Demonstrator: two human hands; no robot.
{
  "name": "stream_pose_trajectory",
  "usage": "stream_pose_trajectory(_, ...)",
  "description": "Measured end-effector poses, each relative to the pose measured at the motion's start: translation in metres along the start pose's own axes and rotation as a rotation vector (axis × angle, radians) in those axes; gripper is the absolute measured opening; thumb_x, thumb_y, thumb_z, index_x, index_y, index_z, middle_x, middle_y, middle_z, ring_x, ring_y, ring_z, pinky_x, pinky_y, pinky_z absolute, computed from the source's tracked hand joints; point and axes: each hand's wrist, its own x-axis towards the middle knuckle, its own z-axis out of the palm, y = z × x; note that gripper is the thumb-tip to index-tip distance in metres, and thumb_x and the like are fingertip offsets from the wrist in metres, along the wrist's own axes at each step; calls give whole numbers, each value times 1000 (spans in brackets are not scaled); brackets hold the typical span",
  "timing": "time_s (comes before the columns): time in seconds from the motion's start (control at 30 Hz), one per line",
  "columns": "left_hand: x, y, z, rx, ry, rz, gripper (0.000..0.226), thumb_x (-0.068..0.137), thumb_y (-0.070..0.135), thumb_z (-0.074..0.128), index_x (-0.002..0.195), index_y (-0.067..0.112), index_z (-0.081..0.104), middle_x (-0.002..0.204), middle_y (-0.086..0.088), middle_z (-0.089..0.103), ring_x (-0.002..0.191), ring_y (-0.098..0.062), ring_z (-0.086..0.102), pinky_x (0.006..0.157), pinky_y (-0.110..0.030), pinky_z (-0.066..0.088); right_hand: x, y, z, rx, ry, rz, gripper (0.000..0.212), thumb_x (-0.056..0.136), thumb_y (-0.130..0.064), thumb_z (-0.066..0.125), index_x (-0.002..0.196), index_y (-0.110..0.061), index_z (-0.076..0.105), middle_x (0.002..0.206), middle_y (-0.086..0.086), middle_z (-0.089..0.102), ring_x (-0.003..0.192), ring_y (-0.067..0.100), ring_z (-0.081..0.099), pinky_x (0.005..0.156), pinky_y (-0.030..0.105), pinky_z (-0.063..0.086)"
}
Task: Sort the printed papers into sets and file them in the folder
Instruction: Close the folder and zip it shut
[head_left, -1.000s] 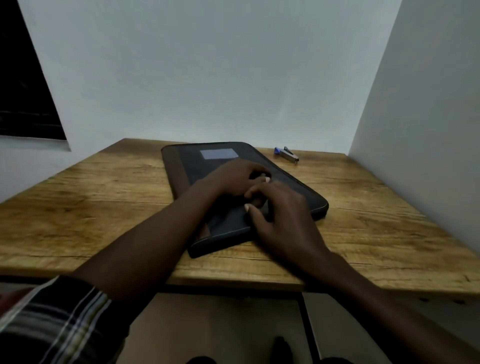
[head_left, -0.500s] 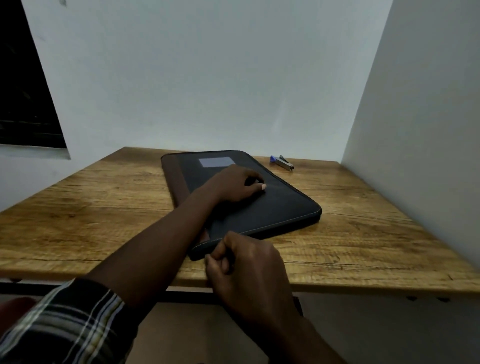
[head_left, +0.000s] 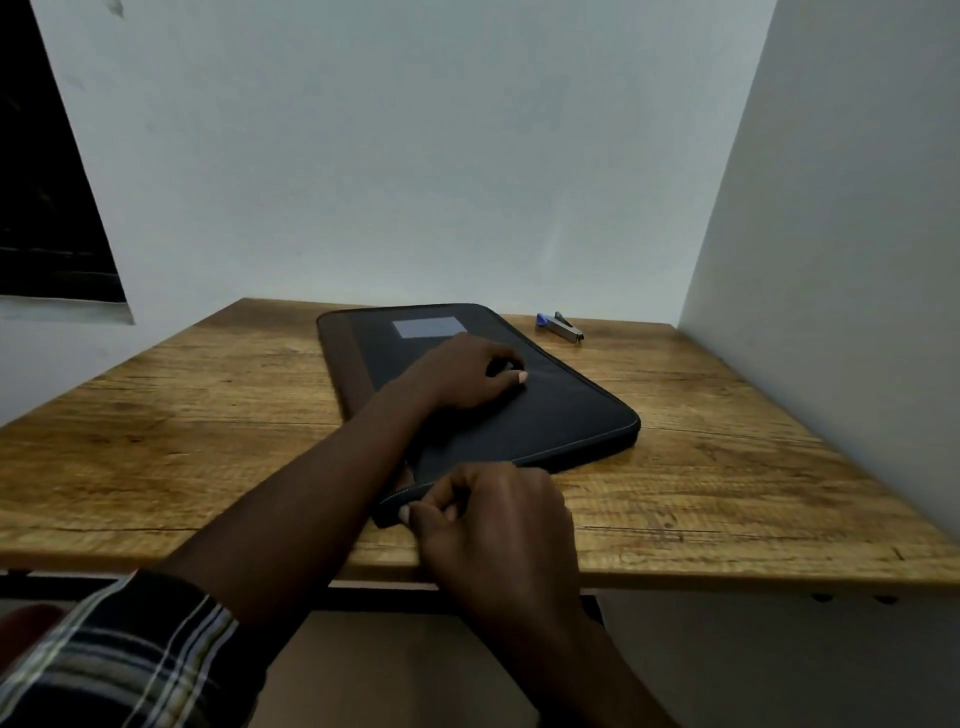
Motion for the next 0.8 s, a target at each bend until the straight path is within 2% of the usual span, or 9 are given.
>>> stream_pose_trajectory(0.17, 0, 2, 1, 47, -10, -9, 36, 98, 45, 47, 128, 28, 59, 129, 0, 62, 115, -19, 56, 97, -43, 47, 15, 17, -13, -4, -7, 131, 15, 84, -32, 71, 71, -26, 68, 69, -13, 66, 66, -2, 62, 64, 17, 54)
stream_pose_trajectory(0.3, 0, 5, 2, 91, -44, -10, 38, 100, 44, 42, 133, 28, 53, 139, -1, 54, 125, -21, 49, 102, -41, 43, 23, 28, -21, 19, -1, 233, 16, 82, -30, 74, 68, -24, 69, 67, -13, 66, 65, -2, 63, 66, 21, 56)
stream_pose_trajectory(0.37, 0, 6, 2, 125, -80, -17, 42, 102, 44, 36, 141, 29, 47, 151, -2, 43, 137, -21, 40, 110, -41, 35, 27, 37, -29, 12, 14, 282, 18, 81, -29, 75, 66, -24, 69, 66, -12, 66, 64, -1, 63, 64, 20, 55)
stream_pose_trajectory(0.43, 0, 8, 2, 181, -133, -34, 48, 104, 46, 29, 149, 33, 35, 160, -4, 26, 147, -20, 23, 118, -44, 20, 32, 49, -39, 12, 24, 328, 18, 81, -27, 76, 66, -23, 68, 66, -10, 66, 63, 0, 64, 60, 18, 53)
stream_pose_trajectory(0.53, 2, 8, 2, 241, -196, -81, 50, 103, 49, 20, 153, 38, 22, 163, -8, 13, 151, -21, 8, 119, -55, 3, 42, 67, -57, 15, 49, 381, 15, 82, -23, 75, 68, -20, 71, 62, -8, 67, 56, 0, 63, 50, 13, 47)
stream_pose_trajectory(0.63, 4, 8, 2, 251, -219, -99, 51, 103, 51, 17, 153, 41, 18, 164, -6, 11, 151, -22, 6, 118, -60, 0, 52, 86, -74, -18, 76, 410, 16, 83, -19, 73, 68, -16, 74, 58, -10, 66, 50, 2, 61, 42, 13, 43)
stream_pose_trajectory(0.8, 3, 5, 2, 258, -230, -95, 52, 102, 54, 15, 152, 44, 17, 164, 0, 11, 151, -18, 7, 119, -58, 2, 66, 118, -97, 1, 133, 456, 16, 83, -18, 72, 68, -15, 74, 67, -1, 69, 64, 10, 62, 51, 23, 45)
